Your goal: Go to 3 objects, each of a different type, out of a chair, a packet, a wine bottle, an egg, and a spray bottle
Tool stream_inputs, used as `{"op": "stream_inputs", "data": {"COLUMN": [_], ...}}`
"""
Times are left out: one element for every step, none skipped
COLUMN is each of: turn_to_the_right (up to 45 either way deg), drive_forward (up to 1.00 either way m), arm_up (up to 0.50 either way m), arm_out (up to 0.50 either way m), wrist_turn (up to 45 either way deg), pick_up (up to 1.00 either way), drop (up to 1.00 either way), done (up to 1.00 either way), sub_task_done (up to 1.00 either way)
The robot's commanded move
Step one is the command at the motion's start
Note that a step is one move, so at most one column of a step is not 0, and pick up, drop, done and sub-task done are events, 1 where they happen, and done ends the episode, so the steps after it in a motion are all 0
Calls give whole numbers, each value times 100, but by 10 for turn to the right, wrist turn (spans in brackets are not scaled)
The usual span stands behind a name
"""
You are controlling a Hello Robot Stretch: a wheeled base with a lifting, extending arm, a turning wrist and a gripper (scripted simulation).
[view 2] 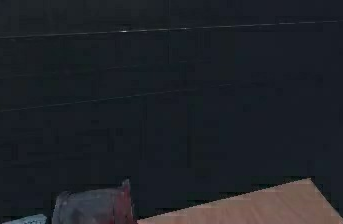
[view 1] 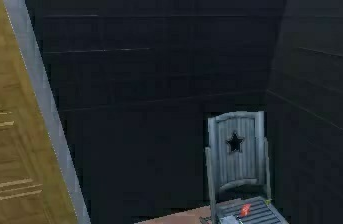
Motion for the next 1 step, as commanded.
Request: {"op": "stream_inputs", "data": {"turn_to_the_right": [270], "drive_forward": [0], "arm_up": [0], "arm_out": [0], "wrist_turn": [0], "pick_up": [0], "drop": [0], "done": [0], "sub_task_done": [0]}}
